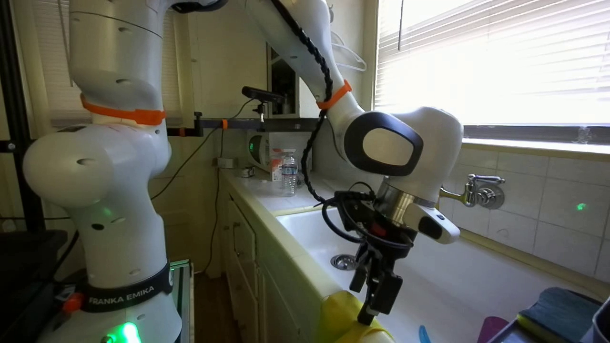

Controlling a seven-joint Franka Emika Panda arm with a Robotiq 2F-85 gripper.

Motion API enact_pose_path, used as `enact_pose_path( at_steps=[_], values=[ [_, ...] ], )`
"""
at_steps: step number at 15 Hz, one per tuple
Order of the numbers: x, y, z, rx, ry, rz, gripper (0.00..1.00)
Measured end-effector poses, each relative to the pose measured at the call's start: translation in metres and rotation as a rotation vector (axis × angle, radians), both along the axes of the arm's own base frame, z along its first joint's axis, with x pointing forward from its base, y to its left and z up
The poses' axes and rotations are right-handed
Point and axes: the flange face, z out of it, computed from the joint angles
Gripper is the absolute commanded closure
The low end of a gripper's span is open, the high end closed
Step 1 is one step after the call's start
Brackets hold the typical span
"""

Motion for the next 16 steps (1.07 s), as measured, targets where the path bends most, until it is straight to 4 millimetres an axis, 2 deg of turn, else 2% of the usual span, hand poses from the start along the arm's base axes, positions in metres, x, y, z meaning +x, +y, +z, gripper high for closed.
enact_pose_path(
  at_steps=[2, 3, 5, 11, 16],
  values=[
    [0.005, -0.001, -0.001, 0.005, 0.029, 0.004, 0.24],
    [0.007, -0.001, -0.001, 0.008, 0.043, 0.006, 0.42],
    [0.01, -0.002, -0.002, 0.013, 0.072, 0.012, 0.51],
    [0.019, -0.007, 0.001, 0.008, 0.134, 0.036, 0.98],
    [0.023, -0.01, 0.002, 0.004, 0.158, 0.039, 0.99]
  ],
)
